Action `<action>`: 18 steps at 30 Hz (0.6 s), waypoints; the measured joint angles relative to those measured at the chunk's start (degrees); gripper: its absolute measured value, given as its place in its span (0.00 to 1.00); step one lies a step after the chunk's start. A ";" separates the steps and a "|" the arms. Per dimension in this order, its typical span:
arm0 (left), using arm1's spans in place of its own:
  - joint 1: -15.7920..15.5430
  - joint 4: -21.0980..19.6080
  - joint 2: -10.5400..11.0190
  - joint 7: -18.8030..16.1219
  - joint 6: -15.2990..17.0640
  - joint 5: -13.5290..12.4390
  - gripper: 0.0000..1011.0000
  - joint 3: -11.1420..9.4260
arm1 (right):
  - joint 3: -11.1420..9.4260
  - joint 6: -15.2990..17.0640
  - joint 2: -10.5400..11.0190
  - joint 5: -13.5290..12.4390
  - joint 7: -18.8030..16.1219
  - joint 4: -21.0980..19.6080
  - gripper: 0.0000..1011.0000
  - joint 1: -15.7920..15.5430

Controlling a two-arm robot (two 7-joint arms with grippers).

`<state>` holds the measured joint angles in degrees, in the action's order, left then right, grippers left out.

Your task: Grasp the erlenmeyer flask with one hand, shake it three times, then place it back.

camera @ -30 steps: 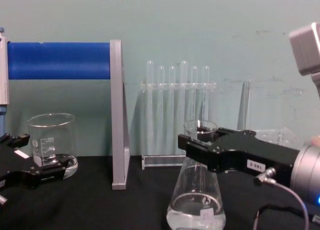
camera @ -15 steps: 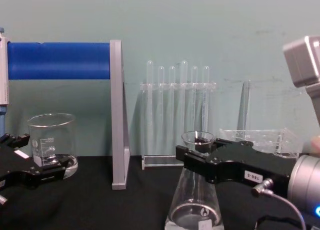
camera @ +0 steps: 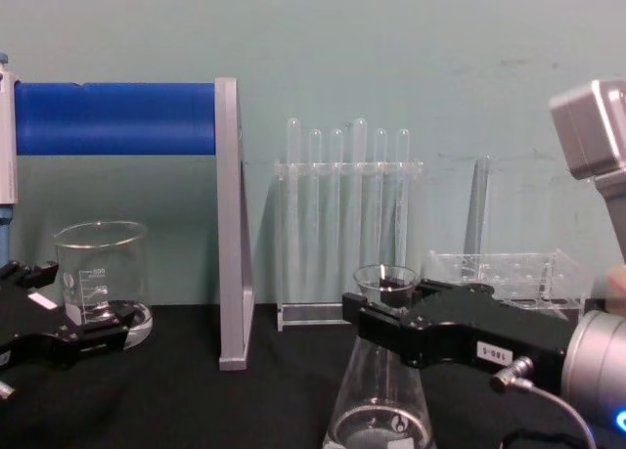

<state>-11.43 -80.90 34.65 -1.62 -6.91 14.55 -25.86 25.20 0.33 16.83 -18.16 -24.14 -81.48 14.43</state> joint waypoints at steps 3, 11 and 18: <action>0.00 0.00 0.00 0.00 0.00 0.00 0.99 0.00 | 0.08 0.11 0.01 0.06 0.00 0.04 0.45 0.03; 0.00 0.00 0.00 0.00 0.00 0.00 0.99 0.00 | 0.27 0.57 0.15 0.31 0.09 0.05 0.45 0.05; 0.00 0.00 0.00 0.00 0.00 0.00 0.99 0.00 | 0.33 0.65 0.19 0.42 0.17 -0.02 0.45 0.02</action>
<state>-11.43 -80.90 34.65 -1.62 -6.91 14.55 -25.86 25.54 0.98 17.02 -17.74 -23.97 -81.50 14.45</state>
